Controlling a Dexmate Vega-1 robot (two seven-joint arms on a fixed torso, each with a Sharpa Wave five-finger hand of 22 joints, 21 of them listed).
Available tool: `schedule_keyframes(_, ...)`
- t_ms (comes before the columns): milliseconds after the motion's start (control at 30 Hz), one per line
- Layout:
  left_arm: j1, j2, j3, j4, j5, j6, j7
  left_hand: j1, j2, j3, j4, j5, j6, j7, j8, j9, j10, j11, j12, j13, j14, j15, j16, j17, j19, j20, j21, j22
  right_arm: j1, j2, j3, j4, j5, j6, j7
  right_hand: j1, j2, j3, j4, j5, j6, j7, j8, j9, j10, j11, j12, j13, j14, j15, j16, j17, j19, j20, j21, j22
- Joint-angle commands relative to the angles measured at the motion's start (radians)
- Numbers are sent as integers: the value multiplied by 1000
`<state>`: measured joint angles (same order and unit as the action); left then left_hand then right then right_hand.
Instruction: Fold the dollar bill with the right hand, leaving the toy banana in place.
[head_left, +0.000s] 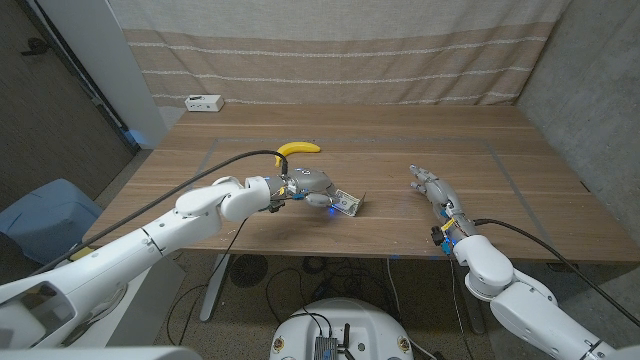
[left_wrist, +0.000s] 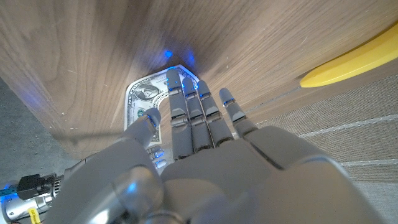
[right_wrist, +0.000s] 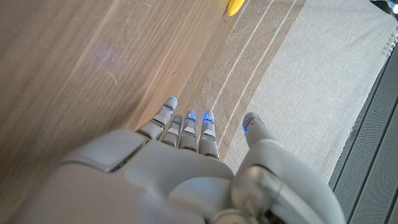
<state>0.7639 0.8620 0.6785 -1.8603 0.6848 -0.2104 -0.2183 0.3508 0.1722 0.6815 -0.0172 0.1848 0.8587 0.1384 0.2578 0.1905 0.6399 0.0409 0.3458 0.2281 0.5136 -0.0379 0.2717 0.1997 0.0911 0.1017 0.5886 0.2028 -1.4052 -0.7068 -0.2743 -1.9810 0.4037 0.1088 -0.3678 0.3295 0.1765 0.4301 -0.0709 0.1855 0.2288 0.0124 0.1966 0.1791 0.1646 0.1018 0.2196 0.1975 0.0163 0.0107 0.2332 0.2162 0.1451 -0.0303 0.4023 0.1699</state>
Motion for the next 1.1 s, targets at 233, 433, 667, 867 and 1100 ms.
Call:
schedule_keyframes(233, -33, -28, 35, 23, 9, 3, -49, -22, -11, 4, 5, -3, 0, -7, -8, 2, 9, -2, -3, -1, 4, 0, -3, -1, -6, 1, 5, 3, -18, -9, 11, -10, 0, -1, -2, 6, -3, 1, 5, 1, 10, 3, 3, 4, 11, 3, 5, 5, 10, 2, 7, 4, 8, -2, -4, 6)
schedule_keyframes(433, -38, -29, 46, 11, 37, 32, -74, -41, -20, -2, 10, -7, 41, 3, -1, 3, 46, 5, 2, -4, 46, 7, 3, -6, 3, -1, 11, 2, -18, -10, 11, -13, 0, -3, 1, 6, -5, 0, 5, 0, 11, 4, 3, 4, 12, 5, 5, 5, 10, 3, 7, 4, 10, 0, -5, 6)
schedule_keyframes(667, -46, -33, 61, 9, 57, 48, -100, -52, -22, 0, 10, -8, 5, 0, -24, 2, 19, 0, -19, -9, 15, 4, -22, -12, -5, -1, 9, 1, -25, -10, 8, -25, -27, -2, -16, 6, -5, -1, 6, 0, 47, 14, 12, 5, 44, 12, 14, 5, 43, 8, 18, 4, 36, 8, -2, 6)
schedule_keyframes(867, -52, -35, 66, 16, 52, 43, -103, -56, -23, 0, 10, -8, -1, -2, -30, 2, 16, -3, -24, -10, 9, 3, -28, -13, -5, 0, 9, 1, -43, -36, 11, -87, -109, -86, -80, -2, -8, 4, 19, 3, 341, 82, 67, 10, 346, 75, 104, 11, 363, 63, 144, 36, 287, 100, 70, 16)
schedule_keyframes(1100, -57, -39, 69, 23, 41, 33, -103, -60, -24, 1, 10, -9, -7, -7, -35, 1, 12, -5, -29, -11, 7, -2, -33, -14, -3, -1, 11, 1, -30, -127, 24, -147, -59, -212, 21, 5, -14, 8, 5, 4, 530, 94, 90, 11, 513, 96, 157, 11, 529, 63, 209, 61, 396, 119, 113, 20)
